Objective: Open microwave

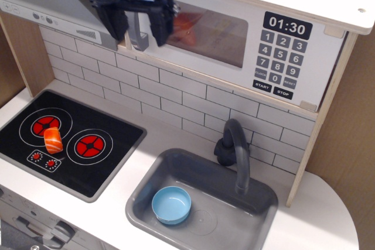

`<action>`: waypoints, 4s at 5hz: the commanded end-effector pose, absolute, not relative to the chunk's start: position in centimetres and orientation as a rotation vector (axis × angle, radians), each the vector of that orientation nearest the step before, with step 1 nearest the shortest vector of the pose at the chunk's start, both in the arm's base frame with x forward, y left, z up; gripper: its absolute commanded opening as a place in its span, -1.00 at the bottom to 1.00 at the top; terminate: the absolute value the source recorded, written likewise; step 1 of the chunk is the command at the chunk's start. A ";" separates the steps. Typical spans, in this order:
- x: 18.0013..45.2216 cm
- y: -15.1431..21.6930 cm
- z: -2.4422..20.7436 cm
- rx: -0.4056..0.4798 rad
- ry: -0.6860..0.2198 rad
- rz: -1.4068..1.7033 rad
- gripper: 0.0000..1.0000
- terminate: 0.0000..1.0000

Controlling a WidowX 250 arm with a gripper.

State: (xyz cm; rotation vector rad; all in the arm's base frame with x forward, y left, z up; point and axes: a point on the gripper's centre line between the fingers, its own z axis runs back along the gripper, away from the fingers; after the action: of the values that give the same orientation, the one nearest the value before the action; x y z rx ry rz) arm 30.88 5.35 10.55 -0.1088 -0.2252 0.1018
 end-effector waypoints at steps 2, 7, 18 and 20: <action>34.4 9.6 12.6 -0.010 -0.366 0.177 1.00 -1.00; 34.9 10.7 10.4 0.015 -0.407 0.101 -1.00 -1.00; 28.8 21.5 14.2 0.071 -0.092 0.657 1.00 -1.00; 30.6 15.8 11.3 0.025 -0.144 0.523 1.00 -1.00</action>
State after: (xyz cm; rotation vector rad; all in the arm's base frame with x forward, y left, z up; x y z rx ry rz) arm 30.48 15.46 6.69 -0.0015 -0.0560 0.5227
